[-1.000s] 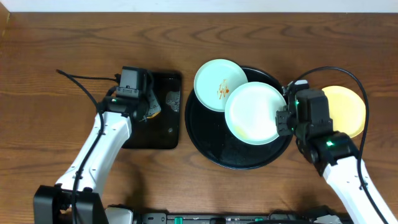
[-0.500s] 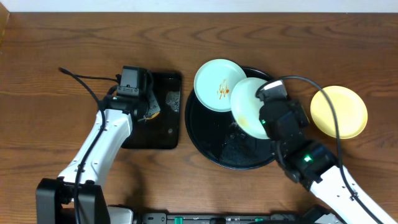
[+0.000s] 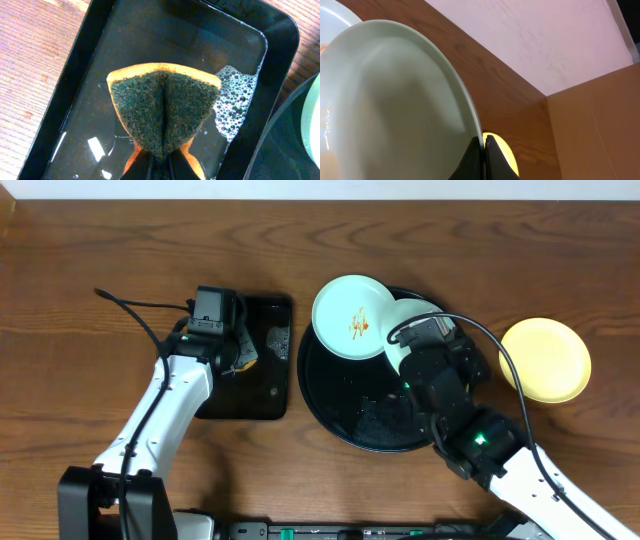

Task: Clean dirty plates on tray and stack at the side

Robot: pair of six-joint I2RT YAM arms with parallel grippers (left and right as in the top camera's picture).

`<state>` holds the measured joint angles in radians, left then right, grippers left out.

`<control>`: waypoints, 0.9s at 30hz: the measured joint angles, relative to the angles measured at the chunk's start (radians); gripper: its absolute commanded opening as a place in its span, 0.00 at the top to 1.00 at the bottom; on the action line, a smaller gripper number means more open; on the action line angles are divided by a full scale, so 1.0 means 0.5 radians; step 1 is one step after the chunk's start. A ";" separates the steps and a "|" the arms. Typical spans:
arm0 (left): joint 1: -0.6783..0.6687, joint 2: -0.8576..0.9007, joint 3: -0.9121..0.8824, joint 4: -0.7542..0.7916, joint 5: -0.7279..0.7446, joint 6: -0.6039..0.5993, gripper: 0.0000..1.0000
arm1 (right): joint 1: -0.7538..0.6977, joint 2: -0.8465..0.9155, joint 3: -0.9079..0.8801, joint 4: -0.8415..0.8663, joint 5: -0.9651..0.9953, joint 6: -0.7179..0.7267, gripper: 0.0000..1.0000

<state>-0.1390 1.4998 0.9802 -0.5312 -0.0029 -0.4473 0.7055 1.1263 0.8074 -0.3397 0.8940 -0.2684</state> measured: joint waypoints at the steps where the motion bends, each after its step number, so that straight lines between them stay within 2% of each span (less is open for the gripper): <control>1: 0.000 0.000 0.000 0.000 0.000 0.000 0.93 | -0.011 0.011 0.000 -0.002 -0.006 0.018 0.99; 4: 0.000 0.000 0.000 -0.002 0.000 0.000 0.93 | -0.117 0.069 0.006 -0.033 -0.084 0.140 0.99; 8: 0.000 0.000 0.000 -0.008 0.000 0.016 0.93 | -0.396 0.180 0.010 -0.116 -0.326 0.388 0.99; 13: 0.000 0.000 0.000 -0.008 0.002 0.122 0.93 | -0.844 0.307 0.011 -0.154 -0.754 0.682 0.99; 20: 0.000 0.000 -0.001 -0.008 0.001 0.175 0.93 | -1.490 0.323 0.013 -0.134 -1.291 0.927 0.99; 27: 0.000 0.001 -0.002 -0.019 0.000 0.179 0.93 | -2.023 0.324 0.014 -0.134 -1.445 1.106 0.99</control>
<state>-0.1390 1.5002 0.9794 -0.5407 -0.0029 -0.3576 -0.3058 1.2884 0.8146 -0.4068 0.1715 0.2848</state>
